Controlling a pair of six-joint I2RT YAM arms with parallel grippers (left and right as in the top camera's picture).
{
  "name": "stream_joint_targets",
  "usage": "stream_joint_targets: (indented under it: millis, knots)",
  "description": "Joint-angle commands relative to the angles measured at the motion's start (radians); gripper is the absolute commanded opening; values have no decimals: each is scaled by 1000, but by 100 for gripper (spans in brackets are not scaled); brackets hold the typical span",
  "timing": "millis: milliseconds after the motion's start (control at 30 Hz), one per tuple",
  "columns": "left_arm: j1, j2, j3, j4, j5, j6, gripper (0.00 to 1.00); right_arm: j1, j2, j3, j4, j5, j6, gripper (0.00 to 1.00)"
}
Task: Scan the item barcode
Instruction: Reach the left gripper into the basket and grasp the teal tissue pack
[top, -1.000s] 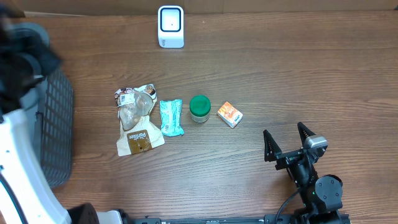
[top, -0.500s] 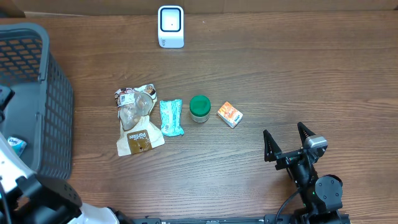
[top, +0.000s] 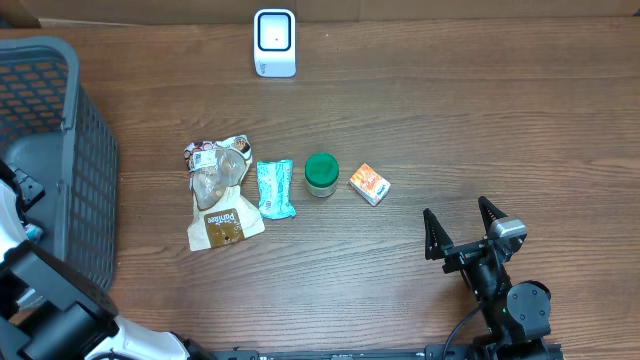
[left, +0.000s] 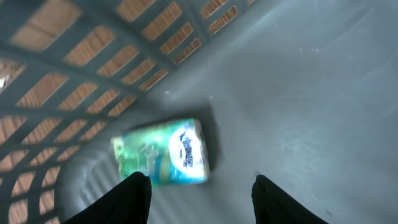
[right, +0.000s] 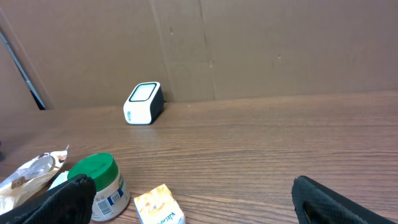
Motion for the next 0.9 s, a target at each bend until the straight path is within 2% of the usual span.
stream_joint_targets:
  millis: [0, 200, 533, 600, 833, 867]
  knots:
    - [7, 63, -18, 27, -33, 97, 54, -2, -12, -11, 3, -1, -4, 100]
    - [31, 158, -18, 24, -77, 48, 52, -2, -12, -11, 3, -1, -4, 100]
    - [90, 173, -39, 19, -98, -39, 49, -2, -12, -11, 3, -1, -4, 100]
    - [96, 173, -52, 26, -98, -54, 42, -2, -12, -11, 3, -1, -4, 100]
    - [95, 173, -68, 20, -69, -96, 4, -2, -12, -11, 3, -1, -4, 100]
    - [95, 173, -68, 13, -57, -96, 4, -2, -12, -11, 3, -1, -4, 100]
